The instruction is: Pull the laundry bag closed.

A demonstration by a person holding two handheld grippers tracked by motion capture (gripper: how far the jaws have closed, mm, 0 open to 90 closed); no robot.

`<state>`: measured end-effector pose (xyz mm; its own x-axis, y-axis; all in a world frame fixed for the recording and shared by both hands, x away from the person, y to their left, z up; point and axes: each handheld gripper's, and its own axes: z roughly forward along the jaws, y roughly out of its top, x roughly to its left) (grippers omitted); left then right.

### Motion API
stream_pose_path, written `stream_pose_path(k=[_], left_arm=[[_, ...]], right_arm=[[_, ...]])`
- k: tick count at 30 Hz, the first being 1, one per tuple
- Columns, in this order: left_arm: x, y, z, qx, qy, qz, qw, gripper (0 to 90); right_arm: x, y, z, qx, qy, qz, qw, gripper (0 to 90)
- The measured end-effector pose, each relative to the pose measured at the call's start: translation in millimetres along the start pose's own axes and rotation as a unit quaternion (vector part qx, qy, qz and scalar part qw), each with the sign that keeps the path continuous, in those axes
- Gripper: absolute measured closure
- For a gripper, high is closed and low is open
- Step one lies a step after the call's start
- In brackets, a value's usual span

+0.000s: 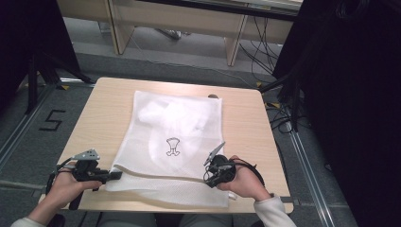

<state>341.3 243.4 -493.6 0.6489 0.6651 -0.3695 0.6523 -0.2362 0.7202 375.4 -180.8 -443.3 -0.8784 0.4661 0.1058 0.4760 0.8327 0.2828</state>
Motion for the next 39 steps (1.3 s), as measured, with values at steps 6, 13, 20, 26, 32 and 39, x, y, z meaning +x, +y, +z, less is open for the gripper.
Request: stream_pose_path(k=[6, 13, 20, 26, 32, 39], left_arm=[[0.2, 0.2, -0.8, 0.001, -0.001, 0.001, 1.0, 86.0], [0.5, 0.1, -1.9, 0.002, 0.0, 0.001, 1.0, 85.9], [1.7, -0.4, -2.4, 0.002, 0.002, 0.001, 1.0, 86.0], [1.1, -1.3, -1.3, -0.005, 0.009, -0.002, 0.9999, 85.9], [2.0, -1.3, -2.7, 0.001, 0.01, -0.003, 0.9999, 86.0], [3.0, -1.8, -3.0, 0.004, 0.005, -0.006, 1.0, 85.9]], right_arm=[[-3.8, -6.9, -1.2, 0.003, -0.003, 0.001, 1.0, 82.4], [-2.9, -11.2, -4.1, 0.001, -0.009, 0.002, 1.0, 82.4], [-5.9, -17.0, -4.0, 0.008, -0.013, 0.002, 0.9999, 82.4], [-9.3, -24.9, -6.1, 0.011, -0.016, 0.011, 0.9997, 82.4], [-12.0, -30.2, -7.0, 0.012, -0.021, 0.015, 0.9996, 82.4], [-14.8, -36.2, -8.0, 0.017, -0.022, 0.021, 0.9994, 82.4]])
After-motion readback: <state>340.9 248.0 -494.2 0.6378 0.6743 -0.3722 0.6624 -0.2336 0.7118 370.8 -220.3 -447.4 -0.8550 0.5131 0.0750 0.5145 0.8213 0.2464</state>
